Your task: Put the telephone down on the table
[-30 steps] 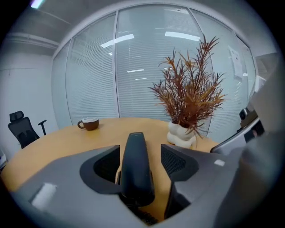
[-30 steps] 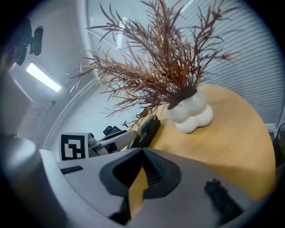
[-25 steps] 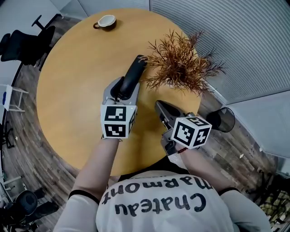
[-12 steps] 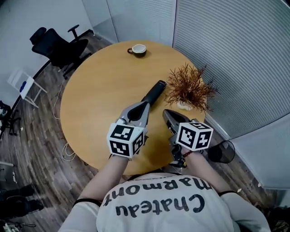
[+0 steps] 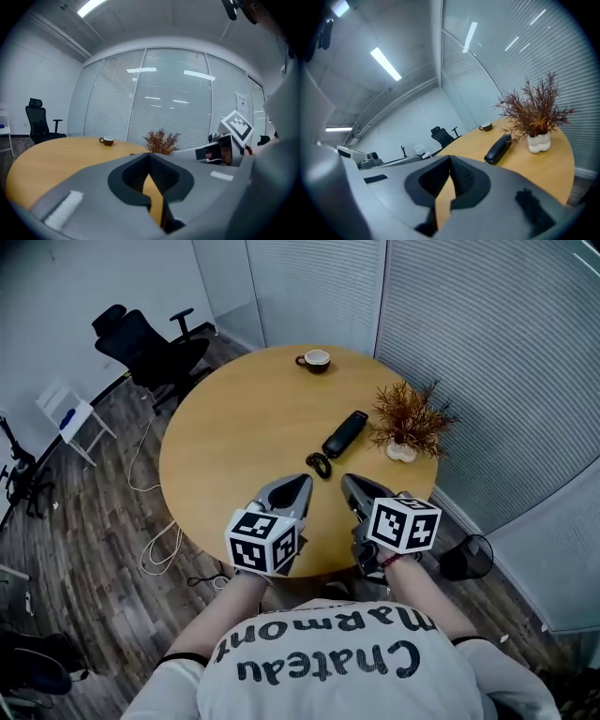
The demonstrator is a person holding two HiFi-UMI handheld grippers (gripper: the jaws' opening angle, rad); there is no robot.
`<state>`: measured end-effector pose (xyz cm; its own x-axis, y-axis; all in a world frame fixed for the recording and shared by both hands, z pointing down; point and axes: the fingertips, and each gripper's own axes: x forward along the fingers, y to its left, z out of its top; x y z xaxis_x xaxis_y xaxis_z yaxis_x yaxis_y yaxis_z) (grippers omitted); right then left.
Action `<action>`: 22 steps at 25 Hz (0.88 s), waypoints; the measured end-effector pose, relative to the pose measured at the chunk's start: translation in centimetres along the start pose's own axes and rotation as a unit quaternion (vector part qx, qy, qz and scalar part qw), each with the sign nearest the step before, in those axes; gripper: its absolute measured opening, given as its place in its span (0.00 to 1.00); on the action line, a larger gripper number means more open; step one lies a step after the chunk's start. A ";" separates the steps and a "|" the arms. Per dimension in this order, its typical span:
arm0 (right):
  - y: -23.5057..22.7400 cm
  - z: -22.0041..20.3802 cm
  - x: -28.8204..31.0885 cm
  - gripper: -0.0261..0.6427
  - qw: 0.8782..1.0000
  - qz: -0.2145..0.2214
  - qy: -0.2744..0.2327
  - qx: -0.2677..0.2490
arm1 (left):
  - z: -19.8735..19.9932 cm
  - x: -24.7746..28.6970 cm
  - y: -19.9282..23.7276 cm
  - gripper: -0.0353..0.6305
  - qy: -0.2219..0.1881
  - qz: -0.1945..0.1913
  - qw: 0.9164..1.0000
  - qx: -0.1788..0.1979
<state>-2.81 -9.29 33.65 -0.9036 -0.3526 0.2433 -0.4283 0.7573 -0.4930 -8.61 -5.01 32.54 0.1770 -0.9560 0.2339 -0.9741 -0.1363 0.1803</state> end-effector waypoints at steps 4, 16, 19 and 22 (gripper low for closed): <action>2.7 -2.4 -1.9 0.06 1.000 -0.013 0.006 -0.005 | -0.9 -3.9 -0.4 0.07 -0.007 -0.002 1.000 -0.006; 7.5 -7.2 -7.3 0.06 0.999 -0.034 0.012 -0.022 | -2.4 -10.1 -3.3 0.07 -0.022 -0.022 0.999 -0.015; 8.1 -7.8 -7.9 0.06 0.999 -0.034 0.012 -0.028 | -2.0 -11.0 -3.0 0.06 -0.037 -0.013 0.999 -0.015; 8.2 -8.3 -8.4 0.06 0.999 -0.042 0.013 -0.032 | -2.0 -11.6 -2.7 0.06 -0.041 -0.010 0.999 -0.020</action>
<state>1.31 4.45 34.54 -0.8639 -0.4019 0.3036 -0.4997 0.7598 -0.4160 -7.75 6.92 31.22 0.1832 -0.9714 0.1510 -0.9638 -0.1472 0.2224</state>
